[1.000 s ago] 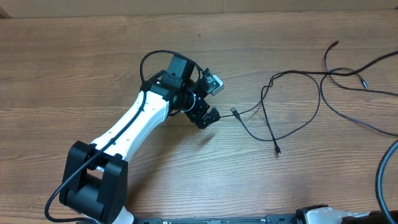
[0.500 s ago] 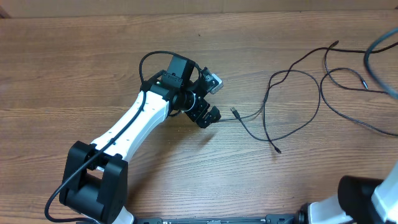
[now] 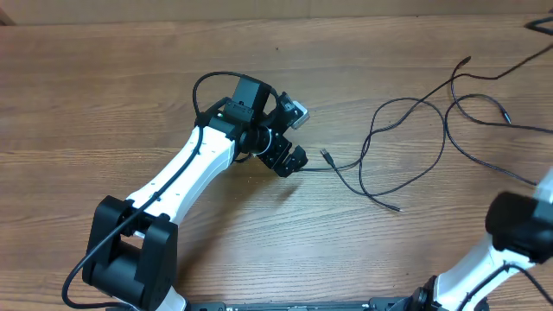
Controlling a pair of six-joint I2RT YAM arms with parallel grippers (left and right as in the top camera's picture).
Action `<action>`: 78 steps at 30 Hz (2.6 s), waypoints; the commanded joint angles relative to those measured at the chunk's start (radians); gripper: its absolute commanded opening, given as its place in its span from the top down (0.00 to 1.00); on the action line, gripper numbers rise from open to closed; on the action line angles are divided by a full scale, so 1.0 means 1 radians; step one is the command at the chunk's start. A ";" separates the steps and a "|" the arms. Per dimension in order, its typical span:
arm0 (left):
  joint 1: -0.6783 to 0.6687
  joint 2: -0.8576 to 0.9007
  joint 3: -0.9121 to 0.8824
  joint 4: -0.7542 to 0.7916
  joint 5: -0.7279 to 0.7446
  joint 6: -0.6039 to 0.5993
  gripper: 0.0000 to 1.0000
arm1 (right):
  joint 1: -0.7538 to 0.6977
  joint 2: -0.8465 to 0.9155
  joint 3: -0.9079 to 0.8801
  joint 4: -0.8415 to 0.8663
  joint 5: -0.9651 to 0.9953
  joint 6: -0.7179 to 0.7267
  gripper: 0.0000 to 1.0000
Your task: Untangle cables
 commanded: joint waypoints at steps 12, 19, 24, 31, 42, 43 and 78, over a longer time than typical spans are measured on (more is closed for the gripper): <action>0.005 0.002 -0.002 0.008 -0.002 -0.060 0.00 | 0.106 0.215 -0.003 0.007 -0.096 -0.036 0.96; 0.005 0.002 -0.002 0.008 -0.002 -0.060 0.00 | 0.106 0.342 -0.003 -0.018 -0.097 -0.035 0.96; 0.005 0.002 -0.002 0.008 -0.002 -0.060 0.00 | 0.108 0.392 -0.003 -0.021 -0.101 -0.028 0.96; 0.005 0.002 -0.002 0.011 -0.002 -0.060 0.00 | 0.111 0.394 -0.004 -0.047 -0.101 -0.028 0.02; 0.005 0.002 -0.002 0.012 -0.002 -0.060 0.01 | 0.165 0.294 0.085 -0.135 -0.154 -0.024 0.00; 0.005 0.002 -0.002 0.012 -0.002 -0.060 0.00 | 0.180 0.271 0.086 -0.140 -0.161 -0.024 0.00; 0.169 -0.228 0.002 -0.069 -0.168 -0.079 0.00 | 0.831 0.000 0.064 -0.555 0.216 0.433 0.00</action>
